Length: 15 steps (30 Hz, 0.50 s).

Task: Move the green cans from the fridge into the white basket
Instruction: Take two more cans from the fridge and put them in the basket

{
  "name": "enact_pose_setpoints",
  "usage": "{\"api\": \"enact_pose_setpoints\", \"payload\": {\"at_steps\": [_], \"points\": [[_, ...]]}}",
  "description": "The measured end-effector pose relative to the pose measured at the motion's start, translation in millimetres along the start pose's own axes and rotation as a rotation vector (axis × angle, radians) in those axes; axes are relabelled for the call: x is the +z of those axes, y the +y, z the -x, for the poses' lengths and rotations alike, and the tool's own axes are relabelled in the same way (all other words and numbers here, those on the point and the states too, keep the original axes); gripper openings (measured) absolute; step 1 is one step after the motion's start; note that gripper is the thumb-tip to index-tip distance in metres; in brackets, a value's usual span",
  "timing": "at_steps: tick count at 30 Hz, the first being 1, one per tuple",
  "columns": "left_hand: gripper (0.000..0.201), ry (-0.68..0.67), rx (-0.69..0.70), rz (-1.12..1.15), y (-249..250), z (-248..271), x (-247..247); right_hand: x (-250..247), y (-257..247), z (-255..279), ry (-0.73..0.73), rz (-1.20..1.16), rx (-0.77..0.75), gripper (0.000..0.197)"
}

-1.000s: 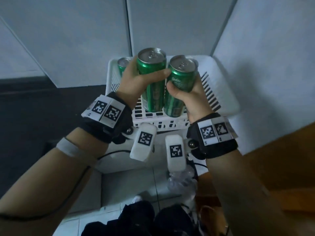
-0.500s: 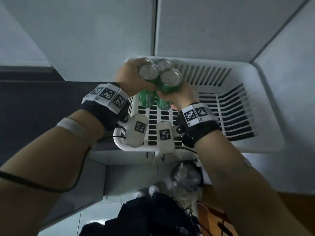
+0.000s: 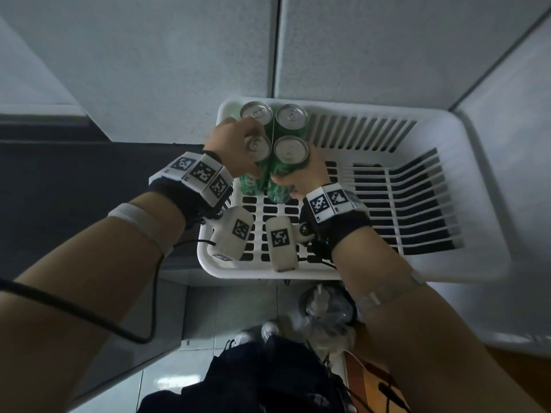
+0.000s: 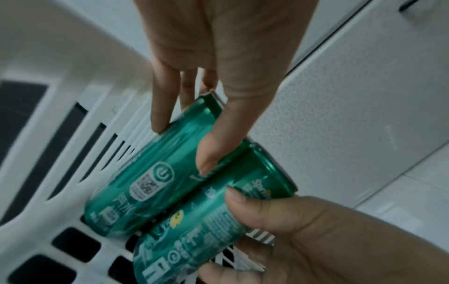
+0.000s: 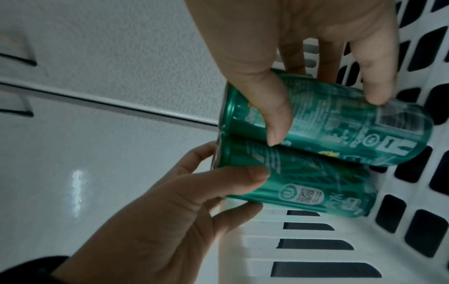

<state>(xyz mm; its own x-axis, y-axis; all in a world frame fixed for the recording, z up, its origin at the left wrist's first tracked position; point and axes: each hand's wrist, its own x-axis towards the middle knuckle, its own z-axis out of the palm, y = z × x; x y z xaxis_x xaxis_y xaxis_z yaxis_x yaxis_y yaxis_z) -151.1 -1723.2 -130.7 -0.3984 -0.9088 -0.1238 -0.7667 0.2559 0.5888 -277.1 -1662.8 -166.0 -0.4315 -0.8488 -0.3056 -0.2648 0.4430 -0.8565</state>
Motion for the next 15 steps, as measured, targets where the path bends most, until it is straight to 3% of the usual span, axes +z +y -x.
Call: {"api": "enact_pose_setpoints", "payload": {"at_steps": [15], "points": [[0.080,-0.073,-0.029,0.131,0,4,-6,-9,-2,2,0.009,-0.007,0.037,0.085]]}}
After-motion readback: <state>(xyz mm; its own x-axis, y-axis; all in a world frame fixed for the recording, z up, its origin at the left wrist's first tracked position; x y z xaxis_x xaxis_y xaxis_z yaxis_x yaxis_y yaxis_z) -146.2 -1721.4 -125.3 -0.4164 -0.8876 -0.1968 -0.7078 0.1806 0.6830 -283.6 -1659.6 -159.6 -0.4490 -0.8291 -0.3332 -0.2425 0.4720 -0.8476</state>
